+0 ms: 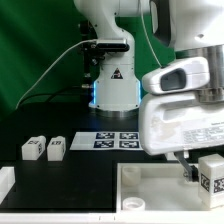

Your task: Assemble one leg

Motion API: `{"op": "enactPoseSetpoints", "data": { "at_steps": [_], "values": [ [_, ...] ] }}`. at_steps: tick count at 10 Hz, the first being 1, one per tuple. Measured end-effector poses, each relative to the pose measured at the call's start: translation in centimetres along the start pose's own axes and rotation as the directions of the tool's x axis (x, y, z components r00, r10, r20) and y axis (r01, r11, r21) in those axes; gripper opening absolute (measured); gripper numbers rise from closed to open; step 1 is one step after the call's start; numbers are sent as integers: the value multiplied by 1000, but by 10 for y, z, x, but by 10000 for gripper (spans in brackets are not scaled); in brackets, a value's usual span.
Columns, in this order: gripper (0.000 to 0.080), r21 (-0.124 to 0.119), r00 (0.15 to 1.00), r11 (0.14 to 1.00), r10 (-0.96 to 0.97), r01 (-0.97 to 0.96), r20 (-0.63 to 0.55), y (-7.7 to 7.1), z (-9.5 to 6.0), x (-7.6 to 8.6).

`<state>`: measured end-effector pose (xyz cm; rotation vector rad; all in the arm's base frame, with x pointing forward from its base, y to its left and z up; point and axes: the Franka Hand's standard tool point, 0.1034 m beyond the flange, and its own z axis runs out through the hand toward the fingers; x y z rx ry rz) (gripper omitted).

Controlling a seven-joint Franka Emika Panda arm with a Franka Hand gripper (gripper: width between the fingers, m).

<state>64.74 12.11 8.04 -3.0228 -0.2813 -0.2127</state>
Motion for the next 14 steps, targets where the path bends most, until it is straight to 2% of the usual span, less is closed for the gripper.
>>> {"op": "enactPoseSetpoints", "data": {
  "at_steps": [2, 3, 4, 5, 6, 8, 10, 12, 13, 14],
  "values": [
    [386, 1, 1000, 1000, 31, -31, -1, 2, 0, 0],
    [386, 1, 999, 999, 53, -53, -1, 2, 0, 0],
    [291, 1, 998, 998, 61, -61, 0, 2, 0, 0],
    [292, -1, 993, 993, 119, -119, -1, 3, 0, 0],
    [292, -4, 962, 962, 271, -271, -9, 7, 0, 0],
    [292, -3, 854, 855, 518, -519, -48, 13, 0, -1],
    [292, 16, 630, 631, 775, -776, -49, 18, -1, -9],
    [294, 39, 336, 336, 942, -941, -6, 19, -1, -17],
    [294, 35, 234, 233, 972, -972, 13, 17, -1, -19],
    [295, 25, 82, 81, 996, -996, 27, 13, 0, -22]
  ]
}}
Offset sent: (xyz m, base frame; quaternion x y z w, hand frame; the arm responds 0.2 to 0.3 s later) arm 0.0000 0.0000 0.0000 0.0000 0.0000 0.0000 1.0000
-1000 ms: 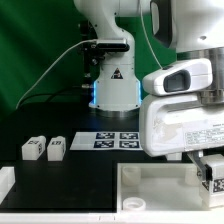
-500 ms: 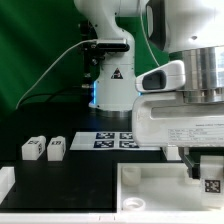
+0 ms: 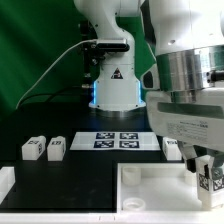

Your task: Assemble one leg

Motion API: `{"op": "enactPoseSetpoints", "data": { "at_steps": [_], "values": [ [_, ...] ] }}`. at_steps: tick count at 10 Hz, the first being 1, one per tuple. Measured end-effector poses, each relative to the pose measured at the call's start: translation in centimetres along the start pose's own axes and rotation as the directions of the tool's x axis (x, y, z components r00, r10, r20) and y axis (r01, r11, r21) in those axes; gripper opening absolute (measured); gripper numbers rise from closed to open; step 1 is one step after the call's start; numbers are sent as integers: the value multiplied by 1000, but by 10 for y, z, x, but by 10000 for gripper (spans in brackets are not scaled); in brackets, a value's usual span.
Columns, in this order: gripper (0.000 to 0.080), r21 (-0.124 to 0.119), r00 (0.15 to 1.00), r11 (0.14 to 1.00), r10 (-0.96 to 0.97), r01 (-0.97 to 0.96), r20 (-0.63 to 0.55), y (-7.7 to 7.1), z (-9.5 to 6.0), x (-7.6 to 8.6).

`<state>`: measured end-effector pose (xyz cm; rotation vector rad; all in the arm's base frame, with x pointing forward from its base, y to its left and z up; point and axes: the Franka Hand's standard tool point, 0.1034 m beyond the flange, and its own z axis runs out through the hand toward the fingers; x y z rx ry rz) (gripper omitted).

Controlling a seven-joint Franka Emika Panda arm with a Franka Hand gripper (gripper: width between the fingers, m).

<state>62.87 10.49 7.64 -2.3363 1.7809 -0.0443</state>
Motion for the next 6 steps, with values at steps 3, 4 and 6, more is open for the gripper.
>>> {"op": "enactPoseSetpoints", "data": {
  "at_steps": [3, 4, 6],
  "values": [
    [400, -11, 996, 996, 94, -94, -3, 1, 0, -5],
    [400, -12, 996, 996, 86, -86, -3, 1, 0, -6],
    [615, -44, 988, 987, -155, 155, 16, -1, -4, -9]
  ]
}}
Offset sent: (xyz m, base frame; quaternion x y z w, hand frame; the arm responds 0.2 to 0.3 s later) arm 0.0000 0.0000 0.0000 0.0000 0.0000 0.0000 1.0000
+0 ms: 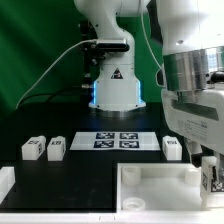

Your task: Assemble one leg

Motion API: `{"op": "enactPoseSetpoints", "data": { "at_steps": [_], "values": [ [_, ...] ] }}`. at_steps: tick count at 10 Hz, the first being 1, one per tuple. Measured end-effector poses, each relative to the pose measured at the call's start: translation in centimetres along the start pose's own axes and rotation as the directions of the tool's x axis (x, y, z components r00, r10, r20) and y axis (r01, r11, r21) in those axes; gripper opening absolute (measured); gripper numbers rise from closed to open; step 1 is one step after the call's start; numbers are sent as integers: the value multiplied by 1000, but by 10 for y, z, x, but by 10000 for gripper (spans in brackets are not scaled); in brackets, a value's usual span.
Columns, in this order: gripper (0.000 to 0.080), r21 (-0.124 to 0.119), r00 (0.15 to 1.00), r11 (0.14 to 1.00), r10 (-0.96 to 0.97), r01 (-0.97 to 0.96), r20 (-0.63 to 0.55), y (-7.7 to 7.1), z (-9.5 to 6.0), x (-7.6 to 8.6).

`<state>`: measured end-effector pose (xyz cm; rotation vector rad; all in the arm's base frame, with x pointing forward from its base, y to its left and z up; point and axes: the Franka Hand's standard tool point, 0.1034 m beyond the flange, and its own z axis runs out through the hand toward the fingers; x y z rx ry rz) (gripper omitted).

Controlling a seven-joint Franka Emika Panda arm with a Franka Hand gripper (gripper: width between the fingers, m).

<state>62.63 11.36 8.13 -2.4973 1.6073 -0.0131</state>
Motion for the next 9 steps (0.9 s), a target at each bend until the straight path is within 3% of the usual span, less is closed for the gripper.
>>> {"op": "enactPoseSetpoints", "data": {
  "at_steps": [2, 6, 7, 8, 9],
  "values": [
    [643, -39, 930, 929, -367, 368, 28, -2, -5, -5],
    [649, -32, 704, 703, -709, 710, 45, 1, -3, -4],
    [649, -55, 585, 583, -809, 811, 56, -1, 1, -5],
    [649, -57, 459, 456, -886, 888, 59, -6, 4, -5],
    [649, -56, 462, 459, -885, 887, 57, -5, 5, -1]
  ]
}}
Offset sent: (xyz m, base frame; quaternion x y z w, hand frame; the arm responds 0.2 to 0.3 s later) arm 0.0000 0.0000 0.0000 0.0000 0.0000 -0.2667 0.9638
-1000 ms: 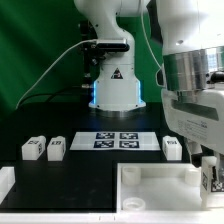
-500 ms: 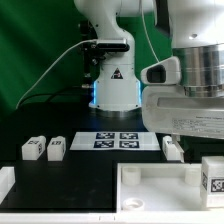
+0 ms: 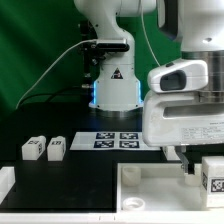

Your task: Assemble one leg

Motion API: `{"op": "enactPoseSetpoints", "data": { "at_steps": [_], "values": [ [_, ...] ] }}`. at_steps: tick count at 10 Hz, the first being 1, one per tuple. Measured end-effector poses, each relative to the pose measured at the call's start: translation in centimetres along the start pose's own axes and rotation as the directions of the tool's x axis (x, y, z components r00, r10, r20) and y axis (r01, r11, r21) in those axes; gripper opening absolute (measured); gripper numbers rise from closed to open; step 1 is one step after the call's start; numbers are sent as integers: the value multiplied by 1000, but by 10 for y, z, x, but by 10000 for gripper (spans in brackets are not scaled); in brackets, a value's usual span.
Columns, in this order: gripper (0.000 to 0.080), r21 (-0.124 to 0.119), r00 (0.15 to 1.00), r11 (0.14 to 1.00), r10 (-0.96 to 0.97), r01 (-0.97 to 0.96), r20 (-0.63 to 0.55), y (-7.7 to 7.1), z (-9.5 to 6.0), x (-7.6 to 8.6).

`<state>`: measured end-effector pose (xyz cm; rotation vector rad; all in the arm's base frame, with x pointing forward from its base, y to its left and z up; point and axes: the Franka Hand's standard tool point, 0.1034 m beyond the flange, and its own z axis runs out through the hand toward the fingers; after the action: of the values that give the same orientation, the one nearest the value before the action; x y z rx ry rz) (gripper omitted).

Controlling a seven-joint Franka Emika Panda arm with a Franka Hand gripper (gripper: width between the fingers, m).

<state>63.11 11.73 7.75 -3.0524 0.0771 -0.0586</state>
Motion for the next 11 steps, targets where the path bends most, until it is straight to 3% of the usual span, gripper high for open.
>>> {"op": "enactPoseSetpoints", "data": {
  "at_steps": [2, 4, 6, 9, 11],
  "values": [
    [622, 0, 999, 999, 52, -52, 0, 0, 0, 0],
    [294, 6, 959, 959, 282, -282, 3, -2, 1, -1],
    [294, 7, 886, 886, 464, -464, 4, 0, 1, -1],
    [294, 16, 531, 531, 847, -847, 16, 0, 2, -2],
    [294, 22, 143, 142, 989, -990, 35, -3, 3, -2]
  ]
}}
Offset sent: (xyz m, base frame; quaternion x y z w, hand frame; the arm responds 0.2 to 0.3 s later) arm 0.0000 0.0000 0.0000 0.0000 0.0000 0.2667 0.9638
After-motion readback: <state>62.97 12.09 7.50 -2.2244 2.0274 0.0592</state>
